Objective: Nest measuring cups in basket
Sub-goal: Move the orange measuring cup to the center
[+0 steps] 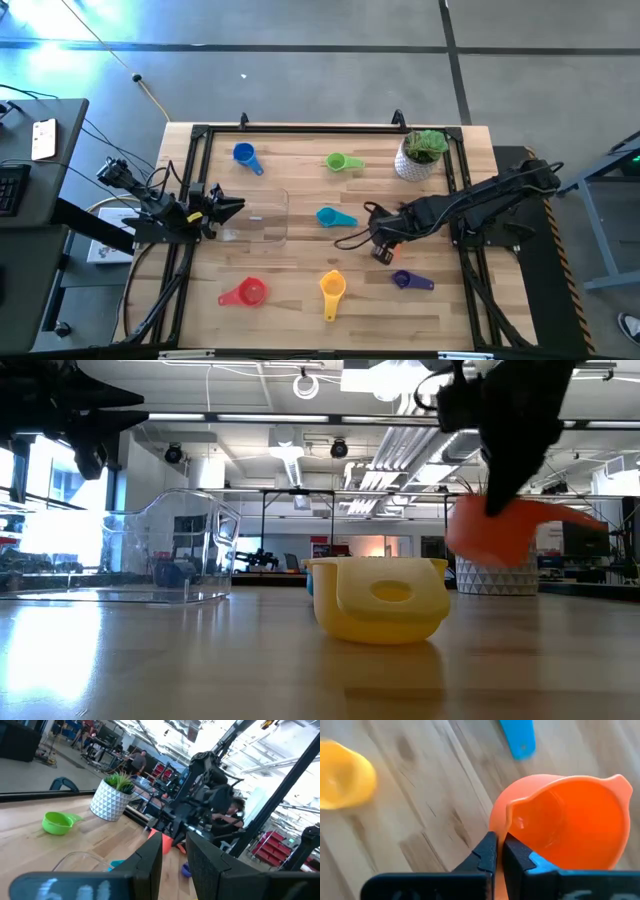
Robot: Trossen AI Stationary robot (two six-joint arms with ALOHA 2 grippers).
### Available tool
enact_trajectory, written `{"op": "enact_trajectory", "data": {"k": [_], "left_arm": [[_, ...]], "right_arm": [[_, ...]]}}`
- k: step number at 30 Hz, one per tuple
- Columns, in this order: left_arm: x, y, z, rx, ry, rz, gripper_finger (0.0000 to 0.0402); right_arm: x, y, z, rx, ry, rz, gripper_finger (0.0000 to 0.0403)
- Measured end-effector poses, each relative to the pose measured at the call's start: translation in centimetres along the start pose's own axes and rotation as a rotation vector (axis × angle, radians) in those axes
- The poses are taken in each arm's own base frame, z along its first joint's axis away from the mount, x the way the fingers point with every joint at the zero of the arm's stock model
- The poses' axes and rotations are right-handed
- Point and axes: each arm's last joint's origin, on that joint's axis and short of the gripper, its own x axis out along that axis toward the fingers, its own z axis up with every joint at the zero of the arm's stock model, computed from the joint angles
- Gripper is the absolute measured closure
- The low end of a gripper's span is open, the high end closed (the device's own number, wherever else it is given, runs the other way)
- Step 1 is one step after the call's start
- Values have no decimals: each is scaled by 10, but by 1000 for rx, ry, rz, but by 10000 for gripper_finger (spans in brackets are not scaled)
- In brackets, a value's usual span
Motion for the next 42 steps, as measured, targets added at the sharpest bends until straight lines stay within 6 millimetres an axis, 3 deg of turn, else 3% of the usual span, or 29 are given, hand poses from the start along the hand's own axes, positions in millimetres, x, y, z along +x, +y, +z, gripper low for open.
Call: {"op": "enact_trajectory", "data": {"k": [5,16,23,42], "left_arm": [[0,1,0,-93,-9,18,326],[0,1,0,-123,-9,17,326],[0,1,0,-123,-10,17,326],[0,0,0,-121,-8,14,326]], "right_arm": [[-3,11,14,-131,-66,27,400],[36,36,17,-401,83,23,400],[46,40,16,-393,146,52,400],[46,41,15,-340,175,95,393]]}}
